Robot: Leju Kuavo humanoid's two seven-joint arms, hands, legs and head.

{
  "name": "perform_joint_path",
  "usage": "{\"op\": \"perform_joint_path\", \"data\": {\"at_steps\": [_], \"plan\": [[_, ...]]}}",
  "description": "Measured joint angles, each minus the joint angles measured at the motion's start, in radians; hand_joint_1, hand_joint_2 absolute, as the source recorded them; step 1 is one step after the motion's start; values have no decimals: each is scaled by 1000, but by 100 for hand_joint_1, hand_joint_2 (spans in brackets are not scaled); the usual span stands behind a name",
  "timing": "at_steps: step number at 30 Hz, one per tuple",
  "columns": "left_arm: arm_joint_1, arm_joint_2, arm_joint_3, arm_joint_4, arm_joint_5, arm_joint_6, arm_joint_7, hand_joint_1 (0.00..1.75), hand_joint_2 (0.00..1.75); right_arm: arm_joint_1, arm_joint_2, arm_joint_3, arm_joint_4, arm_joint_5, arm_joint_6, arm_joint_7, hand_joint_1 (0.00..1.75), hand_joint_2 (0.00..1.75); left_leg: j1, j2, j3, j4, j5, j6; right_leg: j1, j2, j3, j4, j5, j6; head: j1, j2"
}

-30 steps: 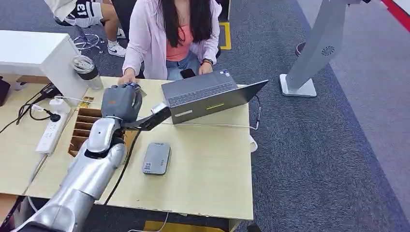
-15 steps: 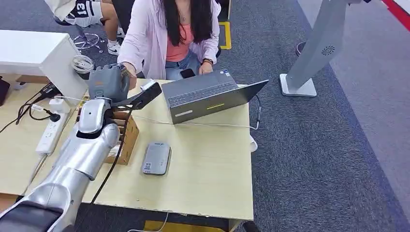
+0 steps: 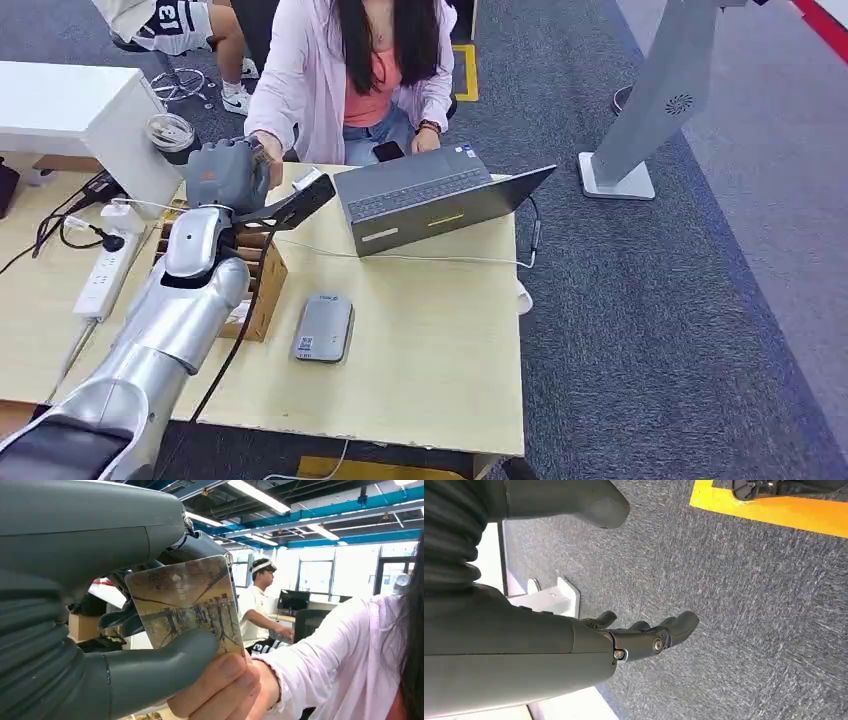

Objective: Pass the card to the sensor for recognition and then transmit it.

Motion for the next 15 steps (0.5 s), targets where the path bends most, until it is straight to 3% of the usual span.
{"op": "perform_joint_path", "data": {"at_steps": [2, 3, 13, 15], "plan": [[0, 0, 0, 2, -3, 2, 0, 175, 175, 0, 0, 0, 0, 2, 1, 0, 0, 175, 0, 0, 0, 0, 0, 0, 0, 0, 0, 0, 0, 0, 0, 0], [-1, -1, 1, 4, -5, 3, 0, 0, 175, 0, 0, 0, 0, 2, 1, 0, 0, 175, 0, 0, 0, 0, 0, 0, 0, 0, 0, 0, 0, 0, 0, 0], [-3, -5, 8, 19, -21, 3, 4, 0, 175, 0, 2, 0, 0, 5, 2, 1, 0, 175, 0, 0, 0, 0, 0, 0, 0, 0, 0, 0, 0, 0, 0, 0], [23, -4, 15, 6, 13, 64, -97, 0, 175, 2, 2, -2, 0, -9, -1, -11, 0, 175, 0, 0, 0, 0, 0, 0, 0, 0, 0, 0, 0, 0, 0, 0]]}}
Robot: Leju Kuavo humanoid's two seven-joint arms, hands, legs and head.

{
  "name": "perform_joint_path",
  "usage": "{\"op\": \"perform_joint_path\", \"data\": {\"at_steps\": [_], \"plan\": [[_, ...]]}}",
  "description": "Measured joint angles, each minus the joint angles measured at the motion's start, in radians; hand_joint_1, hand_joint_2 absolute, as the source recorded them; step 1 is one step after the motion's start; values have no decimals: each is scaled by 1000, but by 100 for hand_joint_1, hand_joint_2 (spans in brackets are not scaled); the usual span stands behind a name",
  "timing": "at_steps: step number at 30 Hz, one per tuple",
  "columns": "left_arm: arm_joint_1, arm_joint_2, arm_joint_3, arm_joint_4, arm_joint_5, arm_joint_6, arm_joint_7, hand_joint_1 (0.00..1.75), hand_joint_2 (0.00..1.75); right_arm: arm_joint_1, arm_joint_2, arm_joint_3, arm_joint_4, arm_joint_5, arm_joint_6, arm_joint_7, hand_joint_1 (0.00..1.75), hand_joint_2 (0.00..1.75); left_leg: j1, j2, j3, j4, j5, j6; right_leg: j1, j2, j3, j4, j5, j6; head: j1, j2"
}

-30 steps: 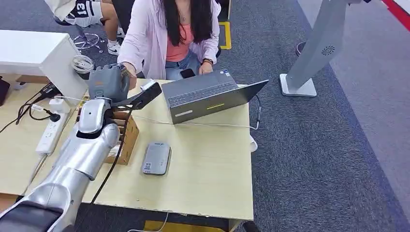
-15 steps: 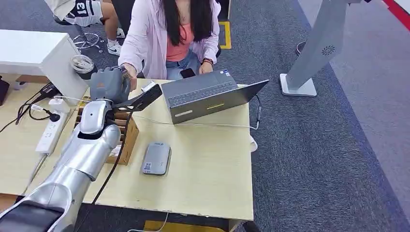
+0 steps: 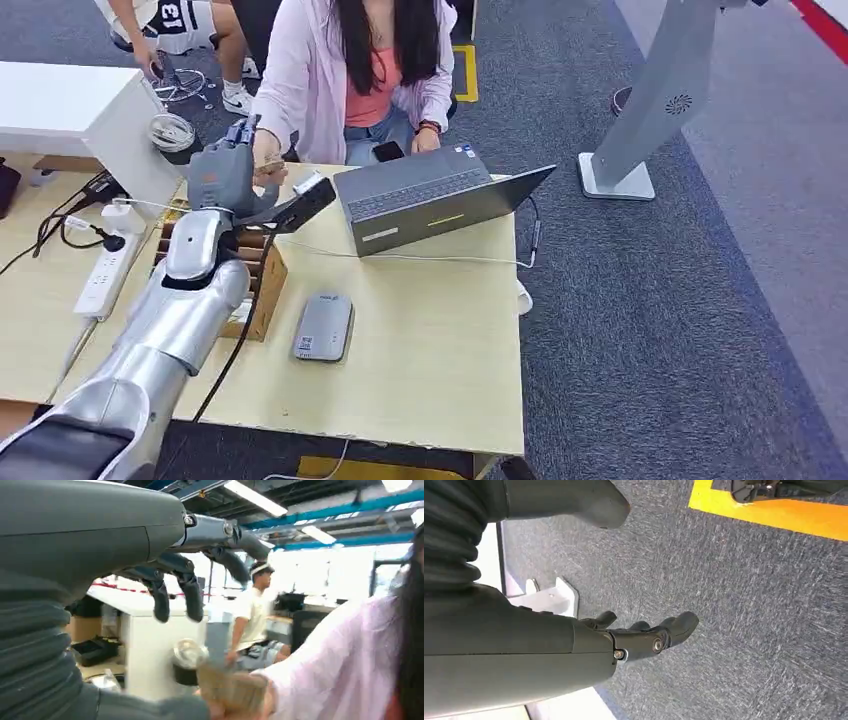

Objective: Pass the card to the sensor for recognition and then transmit it.

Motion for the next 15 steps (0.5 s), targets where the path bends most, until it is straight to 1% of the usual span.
{"op": "perform_joint_path", "data": {"at_steps": [1, 3, 7, 11, 15], "plan": [[32, 1, 0, -38, 7, 5, -30, 0, 175, 2, 0, -1, 0, -6, -1, -6, 0, 175, 0, 0, 0, 0, 0, 0, 0, 0, 0, 0, 0, 0, 2, 0], [108, 8, 0, -133, 17, -5, -48, 0, 175, 8, 0, -7, 0, -14, -2, -16, 0, 175, 0, 0, 0, 0, -1, 1, 0, 1, 0, 0, 0, 0, 1, 0], [229, 31, -2, -299, 26, -31, -49, 0, 175, 25, -4, -21, 0, -23, -1, -29, 0, 175, 0, 0, -1, 0, -1, 1, 0, 0, -1, 0, -1, 1, 1, 0], [303, 61, -12, -417, 38, -45, -62, 0, 175, 36, -12, -35, -1, -38, -3, -44, 0, 175, 0, 0, -1, 0, -1, 1, 0, 0, -1, 0, -1, 1, 1, 0], [396, 111, -25, -523, 47, -46, -82, 0, 175, 48, -17, -56, -1, -53, -5, -56, 0, 175, 0, 1, 0, -1, -1, 1, 0, 1, -1, 0, -1, 1, 1, 0]]}}
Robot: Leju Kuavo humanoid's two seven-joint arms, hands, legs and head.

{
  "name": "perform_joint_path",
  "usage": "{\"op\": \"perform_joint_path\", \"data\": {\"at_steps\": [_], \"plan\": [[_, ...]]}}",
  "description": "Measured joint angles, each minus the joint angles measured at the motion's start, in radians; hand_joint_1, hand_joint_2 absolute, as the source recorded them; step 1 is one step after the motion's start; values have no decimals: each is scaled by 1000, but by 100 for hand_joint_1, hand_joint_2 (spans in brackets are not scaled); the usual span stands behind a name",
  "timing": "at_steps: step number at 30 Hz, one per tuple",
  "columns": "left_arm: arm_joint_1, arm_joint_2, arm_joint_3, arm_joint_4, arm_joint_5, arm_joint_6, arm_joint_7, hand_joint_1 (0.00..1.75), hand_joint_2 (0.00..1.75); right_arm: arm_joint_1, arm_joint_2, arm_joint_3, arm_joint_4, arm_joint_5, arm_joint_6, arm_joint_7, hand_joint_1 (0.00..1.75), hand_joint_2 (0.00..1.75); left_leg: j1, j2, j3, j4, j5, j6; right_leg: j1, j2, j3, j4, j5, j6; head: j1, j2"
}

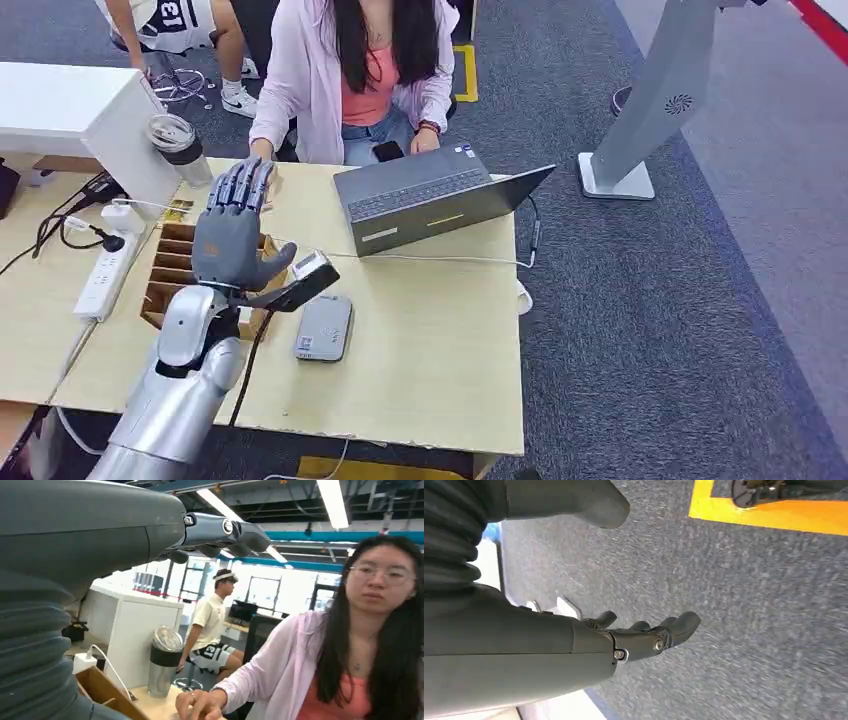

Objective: Pass the card to the sensor for recognition and then transmit it.

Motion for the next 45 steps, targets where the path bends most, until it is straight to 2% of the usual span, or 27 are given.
{"op": "perform_joint_path", "data": {"at_steps": [7, 18, 23, 32, 39, 45], "plan": [[162, 87, -15, -114, -3, 7, -12, 0, 175, 19, -11, -27, 0, -12, 0, -4, 0, 175, 0, -1, -1, 0, 0, 0, 0, -1, -1, 0, -1, 0, 0, 0], [228, 136, -16, -157, -1, 11, -14, 0, 175, 22, -15, -44, 0, -13, 4, -7, 0, 175, 0, 0, -1, 0, 0, 0, 0, -1, -1, 0, 0, 0, 0, 0], [257, 162, -12, -154, -37, 11, 19, 0, 175, 22, -18, -44, 0, 1, 6, -7, 0, 175, 0, -1, -1, 0, 0, 0, 0, -2, -1, 0, 0, 0, 0, 0], [238, 171, 39, -80, -108, 18, 75, 0, 175, 19, -18, -44, 0, 25, 14, 5, 0, 175, 0, -1, -1, 0, 0, 0, 0, -1, -1, 0, 0, 0, 0, 0], [198, 161, 67, 1, -130, 30, 92, 0, 175, 9, -18, -44, 0, 38, 21, 15, 0, 175, 0, -1, -1, 0, 0, 0, 0, -1, -1, 0, 0, 0, 0, 0], [196, 160, 68, 6, -132, 31, 93, 0, 175, 8, -18, -44, 0, 40, 21, 15, 0, 175, 0, -1, -1, 0, 0, 0, 0, -1, -1, 0, 0, 0, 0, 0]]}}
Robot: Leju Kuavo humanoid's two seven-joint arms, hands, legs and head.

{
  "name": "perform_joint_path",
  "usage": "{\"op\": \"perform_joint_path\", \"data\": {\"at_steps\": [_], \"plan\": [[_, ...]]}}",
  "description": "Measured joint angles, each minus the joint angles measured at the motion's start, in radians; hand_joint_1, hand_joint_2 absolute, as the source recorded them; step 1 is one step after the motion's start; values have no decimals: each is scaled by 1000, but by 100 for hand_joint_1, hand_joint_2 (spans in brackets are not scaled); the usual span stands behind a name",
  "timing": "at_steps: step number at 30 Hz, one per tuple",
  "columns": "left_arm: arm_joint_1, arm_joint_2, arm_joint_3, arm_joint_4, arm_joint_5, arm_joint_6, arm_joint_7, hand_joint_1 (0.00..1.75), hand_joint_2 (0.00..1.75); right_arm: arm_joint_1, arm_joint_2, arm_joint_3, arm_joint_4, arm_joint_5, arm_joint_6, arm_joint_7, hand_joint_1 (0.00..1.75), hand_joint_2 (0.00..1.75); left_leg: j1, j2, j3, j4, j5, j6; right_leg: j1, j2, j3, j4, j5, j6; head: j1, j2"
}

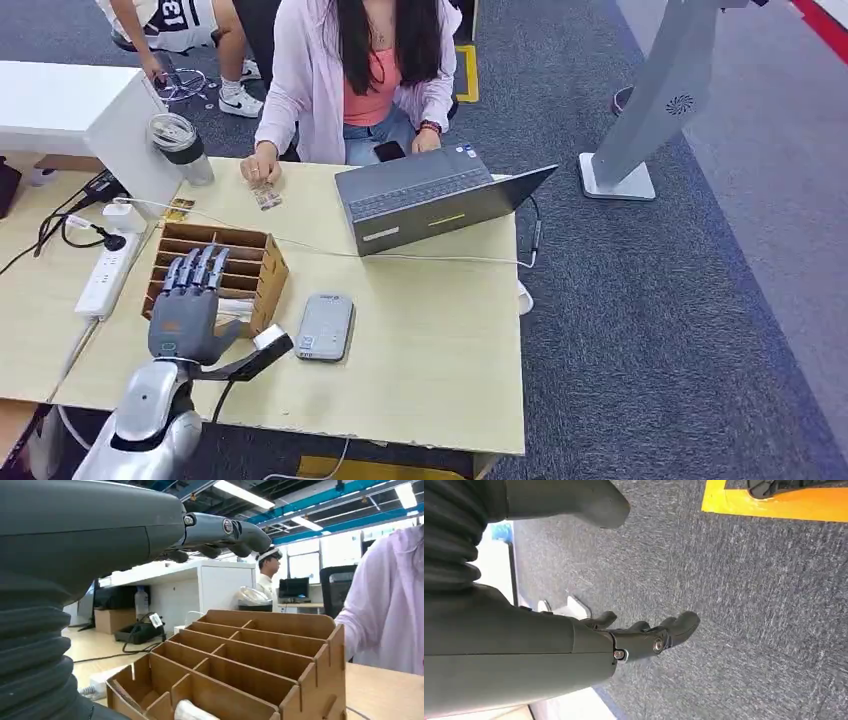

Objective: Pass the card to the sensor for recognition and then transmit it.

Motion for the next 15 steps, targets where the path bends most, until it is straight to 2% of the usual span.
{"op": "perform_joint_path", "data": {"at_steps": [5, 15], "plan": [[-37, -10, 28, 65, -3, 6, 0, 0, 175, -6, 0, 0, 0, 6, 3, 5, 0, 175, 0, 0, 0, 0, 0, 0, 0, 0, 0, 0, 0, 0, 0, 0], [-42, -18, 37, 101, -2, 7, -1, 0, 175, -10, 0, 0, 0, 9, 3, 5, 0, 175, 0, 0, 0, 0, 0, 0, 0, 0, 0, 0, 0, 0, 0, 0]]}}
